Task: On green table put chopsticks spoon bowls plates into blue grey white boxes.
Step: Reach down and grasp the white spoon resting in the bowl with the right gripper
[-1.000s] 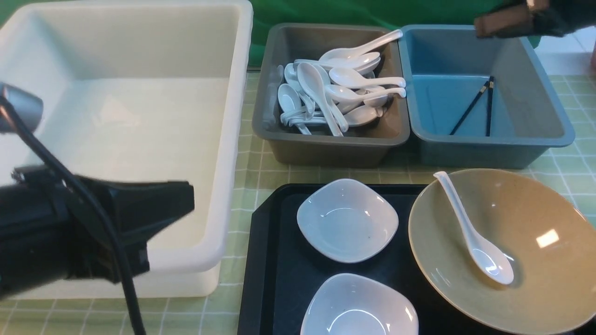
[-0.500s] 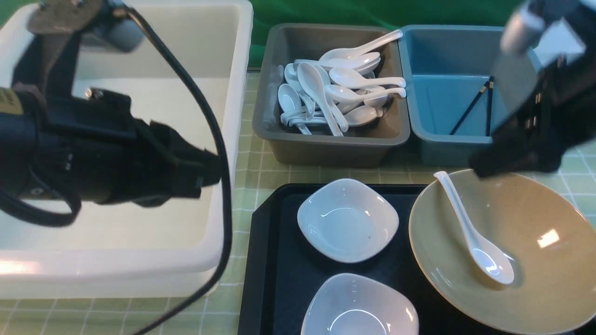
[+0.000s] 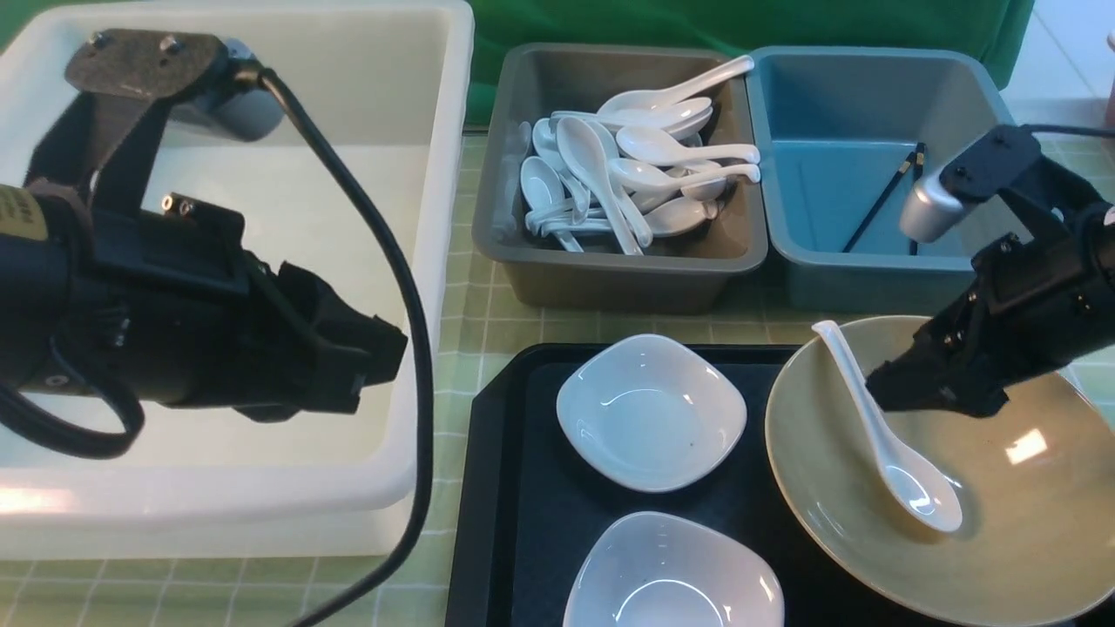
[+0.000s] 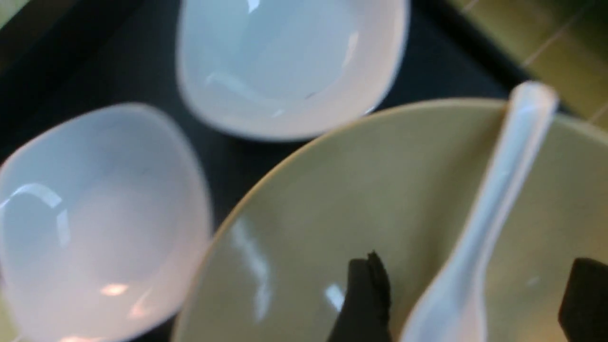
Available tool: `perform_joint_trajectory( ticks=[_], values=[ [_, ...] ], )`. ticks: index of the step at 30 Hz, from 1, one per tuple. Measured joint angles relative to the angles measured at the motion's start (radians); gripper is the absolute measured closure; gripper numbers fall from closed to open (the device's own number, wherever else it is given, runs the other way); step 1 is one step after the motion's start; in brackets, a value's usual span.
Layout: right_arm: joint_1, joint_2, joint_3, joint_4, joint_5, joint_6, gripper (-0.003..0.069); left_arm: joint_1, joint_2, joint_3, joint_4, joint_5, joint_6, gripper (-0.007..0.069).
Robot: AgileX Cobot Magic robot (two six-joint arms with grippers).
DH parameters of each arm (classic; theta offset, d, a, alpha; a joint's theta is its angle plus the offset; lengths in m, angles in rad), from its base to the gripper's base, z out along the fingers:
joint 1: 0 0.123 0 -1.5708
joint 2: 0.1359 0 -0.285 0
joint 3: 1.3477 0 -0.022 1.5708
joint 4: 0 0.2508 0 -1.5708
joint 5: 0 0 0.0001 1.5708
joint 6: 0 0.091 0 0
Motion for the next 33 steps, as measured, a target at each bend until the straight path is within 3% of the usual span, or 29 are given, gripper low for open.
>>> perform_joint_trajectory(
  ticks=[8,14,18,21,24,26,28,29,33],
  values=[
    [0.000,0.002,0.008,0.001,0.004,0.002,0.0163,0.000,0.004,0.000,0.001,0.020,0.006,0.0512],
    [0.000,-0.161,0.019,0.000,0.076,0.032,0.0179,0.000,0.107,-0.051,-0.068,0.049,0.026,0.0496],
    [0.000,-0.213,0.051,0.001,0.040,0.035,0.0181,0.000,0.178,-0.122,-0.120,0.092,0.089,0.0496],
    [0.000,-0.180,0.087,0.000,-0.036,0.025,0.0188,0.000,0.217,-0.173,-0.179,0.143,0.232,0.0496],
    [0.000,-0.096,0.091,0.000,-0.101,-0.002,0.0230,-0.001,0.217,-0.180,-0.189,0.183,0.360,0.0496],
    [0.000,-0.056,0.086,0.000,-0.117,-0.005,0.0255,-0.001,0.216,-0.180,-0.184,0.194,0.383,0.0496],
    [0.000,0.027,0.061,0.008,-0.138,-0.009,0.0340,-0.001,0.206,-0.180,-0.138,0.184,0.365,0.0496],
    [0.000,0.038,0.060,0.009,-0.139,-0.007,0.0345,-0.001,0.205,-0.180,-0.134,0.184,0.360,0.0495],
    [0.000,0.123,0.042,0.024,-0.158,0.006,0.0405,-0.001,0.159,-0.180,0.006,0.109,0.140,0.0495]
  ],
)
